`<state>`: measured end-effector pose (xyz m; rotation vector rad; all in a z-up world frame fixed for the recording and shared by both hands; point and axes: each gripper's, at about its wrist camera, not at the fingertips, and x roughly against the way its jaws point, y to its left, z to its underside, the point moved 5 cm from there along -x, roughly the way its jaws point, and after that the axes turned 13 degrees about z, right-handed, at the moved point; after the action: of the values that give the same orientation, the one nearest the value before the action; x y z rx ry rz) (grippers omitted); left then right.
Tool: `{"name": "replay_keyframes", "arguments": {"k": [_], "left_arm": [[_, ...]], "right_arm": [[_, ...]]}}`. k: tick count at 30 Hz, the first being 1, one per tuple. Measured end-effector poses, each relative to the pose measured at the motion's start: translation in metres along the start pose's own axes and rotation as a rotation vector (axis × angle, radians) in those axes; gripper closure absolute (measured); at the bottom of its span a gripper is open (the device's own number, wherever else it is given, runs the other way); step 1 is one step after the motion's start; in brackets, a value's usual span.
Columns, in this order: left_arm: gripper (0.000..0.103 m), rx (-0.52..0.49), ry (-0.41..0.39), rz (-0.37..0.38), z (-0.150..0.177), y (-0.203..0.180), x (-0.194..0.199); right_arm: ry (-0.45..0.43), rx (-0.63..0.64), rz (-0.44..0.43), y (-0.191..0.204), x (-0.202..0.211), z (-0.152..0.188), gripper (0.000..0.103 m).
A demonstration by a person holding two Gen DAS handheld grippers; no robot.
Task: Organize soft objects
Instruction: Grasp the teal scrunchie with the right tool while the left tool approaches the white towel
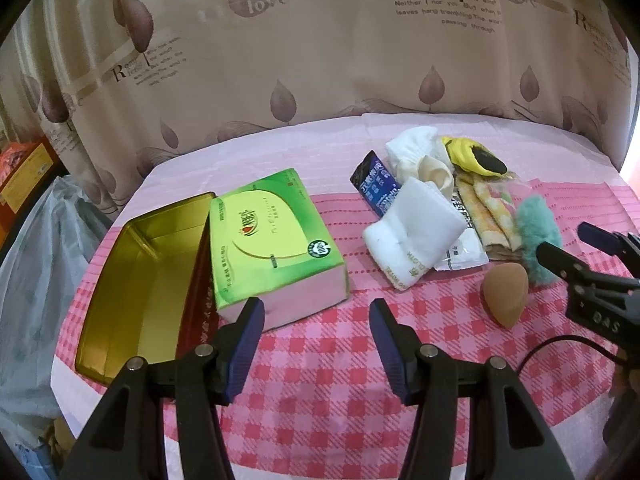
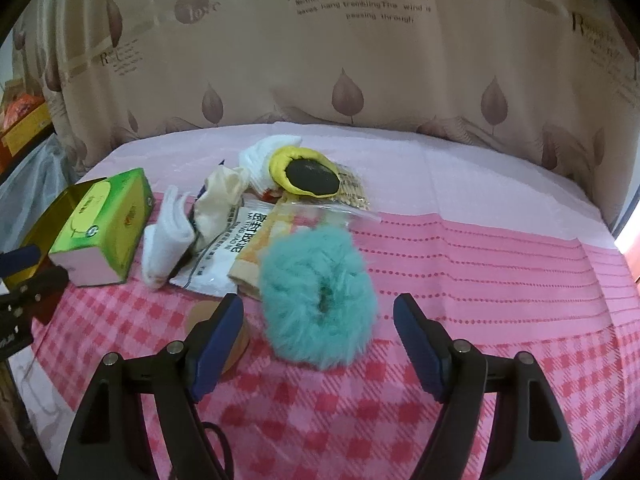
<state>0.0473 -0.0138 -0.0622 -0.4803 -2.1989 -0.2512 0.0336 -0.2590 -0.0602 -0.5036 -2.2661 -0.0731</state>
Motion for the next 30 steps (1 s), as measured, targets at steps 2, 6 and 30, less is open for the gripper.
{"name": "replay_keyframes", "arguments": {"k": [2,6,30], "left_arm": [[0.047,-0.006,0.003,0.003,0.0,-0.001,-0.003],[0.047,-0.021,0.012,0.004,-0.002,-0.005,-0.009],[0.047,-0.053,0.033,0.169,-0.023,-0.039,-0.029]], "right_arm": [[0.005,0.006,0.005,0.001,-0.008,-0.002,0.03],[0.027,0.005,-0.014,0.002,-0.022,-0.004,0.04],[0.018,-0.092,0.086,-0.053,-0.03,0.008,0.089]]}}
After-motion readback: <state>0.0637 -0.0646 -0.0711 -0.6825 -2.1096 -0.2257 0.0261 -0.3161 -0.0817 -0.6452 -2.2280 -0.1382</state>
